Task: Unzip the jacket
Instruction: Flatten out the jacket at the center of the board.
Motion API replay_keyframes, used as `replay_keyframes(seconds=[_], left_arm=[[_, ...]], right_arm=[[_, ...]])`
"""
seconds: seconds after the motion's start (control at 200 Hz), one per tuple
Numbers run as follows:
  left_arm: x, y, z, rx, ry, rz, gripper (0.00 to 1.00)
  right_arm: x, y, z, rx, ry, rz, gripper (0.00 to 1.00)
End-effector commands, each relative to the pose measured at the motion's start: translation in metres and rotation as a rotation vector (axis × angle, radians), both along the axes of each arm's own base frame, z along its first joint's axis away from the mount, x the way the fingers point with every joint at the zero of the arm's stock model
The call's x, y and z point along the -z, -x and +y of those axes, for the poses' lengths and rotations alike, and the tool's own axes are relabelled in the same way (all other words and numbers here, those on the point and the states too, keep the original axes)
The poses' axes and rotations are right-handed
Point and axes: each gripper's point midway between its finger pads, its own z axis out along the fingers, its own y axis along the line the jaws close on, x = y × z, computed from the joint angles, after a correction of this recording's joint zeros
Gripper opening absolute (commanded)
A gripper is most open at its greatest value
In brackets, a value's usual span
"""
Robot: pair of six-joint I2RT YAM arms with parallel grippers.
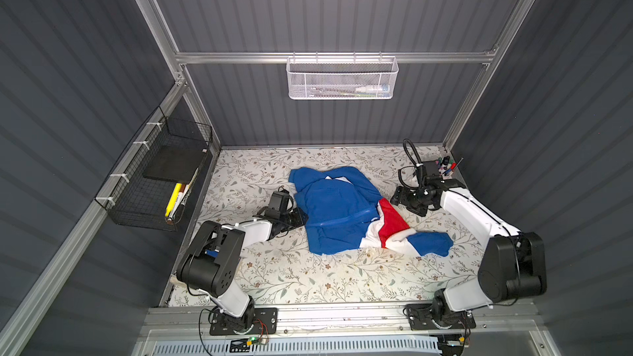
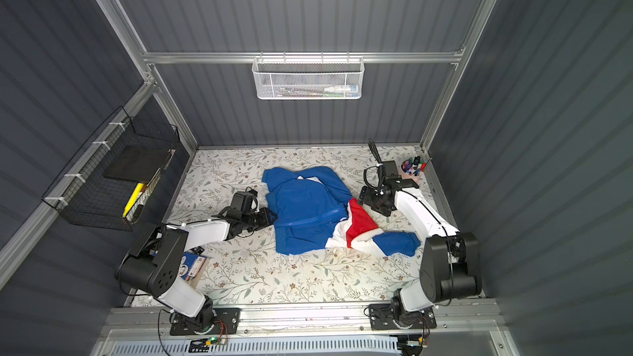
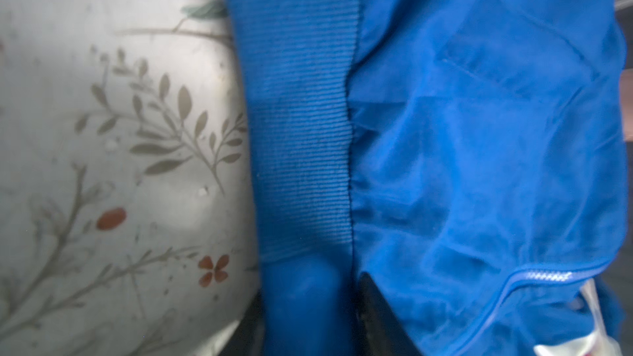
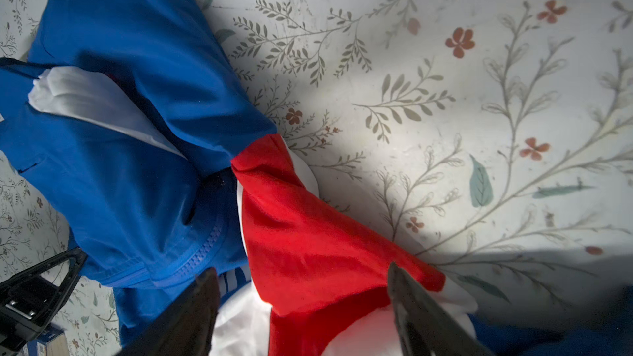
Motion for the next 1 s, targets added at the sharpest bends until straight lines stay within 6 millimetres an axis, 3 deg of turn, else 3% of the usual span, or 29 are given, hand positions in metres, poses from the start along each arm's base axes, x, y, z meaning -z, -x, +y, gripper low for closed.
replay_keyframes(seconds=[0.0,0.07,0.215,0.415,0.52,0.595,0.665,0.74,0.856,0.891,0.996], left_arm=[[-0.002,0.001,0.003,-0.006,-0.027,-0.005,0.15],[-0.006,0.0,0.01,-0.033,-0.06,-0.009,0.0],[-0.017,0.004,0.023,-0.077,-0.103,-0.019,0.0],[-0.041,0.004,0.032,-0.119,-0.117,-0.071,0.0],[-0.06,0.0,0.032,-0.14,-0.087,-0.119,0.0],[-0.072,0.0,0.035,-0.161,-0.076,-0.137,0.0],[-0.082,-0.001,0.039,-0.179,-0.083,-0.154,0.0],[-0.095,-0.003,0.041,-0.196,-0.083,-0.176,0.0],[-0.116,-0.013,0.037,-0.193,-0.07,-0.214,0.0],[-0.123,-0.017,0.037,-0.194,-0.073,-0.226,0.0],[-0.149,-0.03,0.041,-0.221,-0.1,-0.267,0.0]], right_arm=[[-0.003,-0.019,0.017,-0.102,0.009,-0.032,0.81],[0.002,-0.029,0.023,-0.126,0.011,-0.024,0.84],[0.015,-0.046,0.031,-0.189,0.031,0.0,0.88],[0.042,-0.048,0.055,-0.317,0.036,0.069,0.91],[0.06,-0.049,0.059,-0.332,0.073,0.116,0.91],[0.071,-0.049,0.054,-0.317,0.109,0.162,0.82],[0.072,-0.051,0.053,-0.298,0.114,0.172,0.54],[0.057,-0.056,0.052,-0.272,0.113,0.116,0.26],[0.007,-0.066,0.031,-0.186,0.208,-0.035,0.05],[-0.011,-0.068,0.02,-0.149,0.257,-0.082,0.0],[-0.07,-0.064,-0.012,-0.064,0.395,-0.225,0.0]])
